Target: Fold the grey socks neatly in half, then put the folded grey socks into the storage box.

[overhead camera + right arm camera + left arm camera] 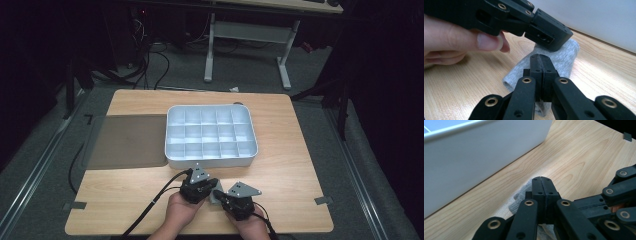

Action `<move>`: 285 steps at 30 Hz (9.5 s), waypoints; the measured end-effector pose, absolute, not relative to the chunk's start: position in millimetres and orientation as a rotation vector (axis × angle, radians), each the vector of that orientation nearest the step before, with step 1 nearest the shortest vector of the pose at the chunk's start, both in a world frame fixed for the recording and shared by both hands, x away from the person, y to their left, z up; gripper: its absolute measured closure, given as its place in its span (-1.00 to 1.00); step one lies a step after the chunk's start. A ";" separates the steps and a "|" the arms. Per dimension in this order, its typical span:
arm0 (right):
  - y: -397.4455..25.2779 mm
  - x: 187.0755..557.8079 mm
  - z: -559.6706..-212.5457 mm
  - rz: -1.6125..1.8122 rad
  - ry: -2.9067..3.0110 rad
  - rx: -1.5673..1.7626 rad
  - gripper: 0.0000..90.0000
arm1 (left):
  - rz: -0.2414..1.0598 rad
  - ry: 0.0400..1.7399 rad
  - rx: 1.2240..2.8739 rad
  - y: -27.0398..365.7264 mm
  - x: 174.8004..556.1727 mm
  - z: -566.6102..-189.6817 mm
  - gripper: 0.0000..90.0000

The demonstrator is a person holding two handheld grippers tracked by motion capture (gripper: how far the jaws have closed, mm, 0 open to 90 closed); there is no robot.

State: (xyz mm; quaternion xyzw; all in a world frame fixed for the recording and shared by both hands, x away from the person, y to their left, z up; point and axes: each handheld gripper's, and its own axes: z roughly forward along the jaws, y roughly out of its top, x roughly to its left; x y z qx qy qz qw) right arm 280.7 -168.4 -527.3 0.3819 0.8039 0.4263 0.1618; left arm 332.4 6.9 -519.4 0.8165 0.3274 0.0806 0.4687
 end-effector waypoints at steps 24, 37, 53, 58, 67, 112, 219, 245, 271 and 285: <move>-164.4 264.8 -527.2 1.203 2.365 1.029 1.00 | 0.215 0.777 1.977 9.8 330.7 -526.7 1.00; -187.6 274.6 -511.7 1.357 2.270 1.180 0.46 | 0.217 0.783 1.966 9.5 330.7 -527.5 1.00; -185.7 295.4 -531.6 1.313 2.339 1.462 0.04 | 0.208 0.782 1.960 12.6 330.3 -527.5 1.00; -183.5 295.2 -531.8 1.314 2.354 1.451 0.15 | 0.210 0.791 1.953 17.0 329.9 -527.3 1.00; -178.4 296.5 -532.0 1.312 2.387 1.423 0.27 | 0.231 0.837 1.931 39.0 324.9 -521.3 0.85; -172.4 295.3 -521.8 1.174 2.499 1.207 0.49 | 0.375 0.841 2.041 98.6 310.4 -509.3 0.56; -240.2 407.4 -389.7 0.511 2.497 1.479 0.53 | 0.444 0.940 1.891 155.4 300.3 -523.7 0.00; -224.5 444.6 -416.1 0.324 2.437 1.541 0.53 | 0.433 0.936 1.900 155.4 300.7 -524.2 0.00; -218.2 458.7 -448.2 0.220 2.526 1.531 0.54 | 0.432 0.933 1.905 154.4 300.8 -525.1 0.00; -215.2 456.1 -441.7 0.247 2.538 1.508 0.27 | 0.426 0.936 1.904 154.6 301.1 -525.4 0.00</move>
